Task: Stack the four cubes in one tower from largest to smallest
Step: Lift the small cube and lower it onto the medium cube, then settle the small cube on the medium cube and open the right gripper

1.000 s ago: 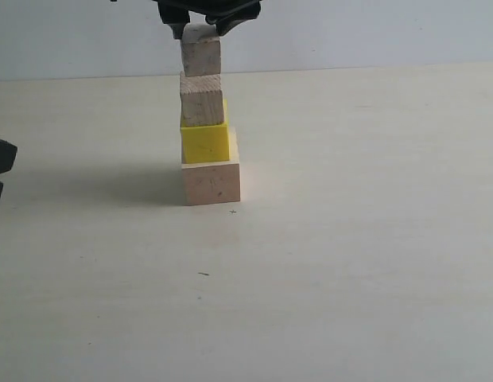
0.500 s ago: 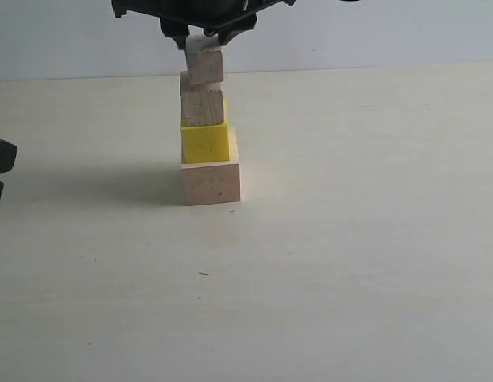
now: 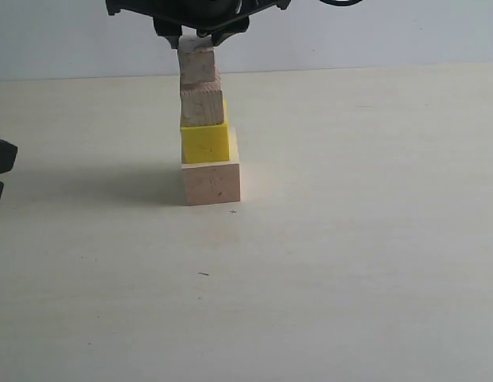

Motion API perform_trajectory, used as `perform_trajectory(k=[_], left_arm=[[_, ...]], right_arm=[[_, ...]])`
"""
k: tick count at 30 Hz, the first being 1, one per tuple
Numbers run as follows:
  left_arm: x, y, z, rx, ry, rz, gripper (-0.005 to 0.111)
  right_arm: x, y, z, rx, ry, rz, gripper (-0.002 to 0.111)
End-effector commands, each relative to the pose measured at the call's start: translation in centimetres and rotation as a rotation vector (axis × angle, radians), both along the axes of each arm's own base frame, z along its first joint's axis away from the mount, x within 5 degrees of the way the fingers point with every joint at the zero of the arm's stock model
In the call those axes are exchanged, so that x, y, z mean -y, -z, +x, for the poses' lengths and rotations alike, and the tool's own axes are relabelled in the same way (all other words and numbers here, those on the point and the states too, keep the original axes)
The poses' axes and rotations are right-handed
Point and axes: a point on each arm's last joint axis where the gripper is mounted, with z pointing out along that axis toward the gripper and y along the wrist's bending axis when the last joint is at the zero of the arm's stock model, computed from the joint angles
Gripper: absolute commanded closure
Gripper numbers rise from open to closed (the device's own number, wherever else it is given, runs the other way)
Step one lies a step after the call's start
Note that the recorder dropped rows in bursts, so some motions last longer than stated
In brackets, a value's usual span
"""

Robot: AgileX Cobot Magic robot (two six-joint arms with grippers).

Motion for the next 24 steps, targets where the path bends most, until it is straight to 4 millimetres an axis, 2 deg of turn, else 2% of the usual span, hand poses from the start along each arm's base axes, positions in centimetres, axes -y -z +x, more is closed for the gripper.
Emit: perform_trajectory(k=[1,19,24], left_arm=[[0.04,-0.06,-0.05,0.007,0.004,-0.008,0.105],[0.04,-0.06,-0.05,0.007,0.004,-0.008,0.105],[0.04,-0.06,-0.05,0.007,0.004,-0.008,0.105]], right_arm=[[-0.01,-0.54,-0.01,0.018,0.000,0.016,0.108],[0.20,-0.47,-0.03,0.012,0.012,-0.005,0.108],[-0.11,0.31,0.19,-0.002,0.014,-0.008,0.108]])
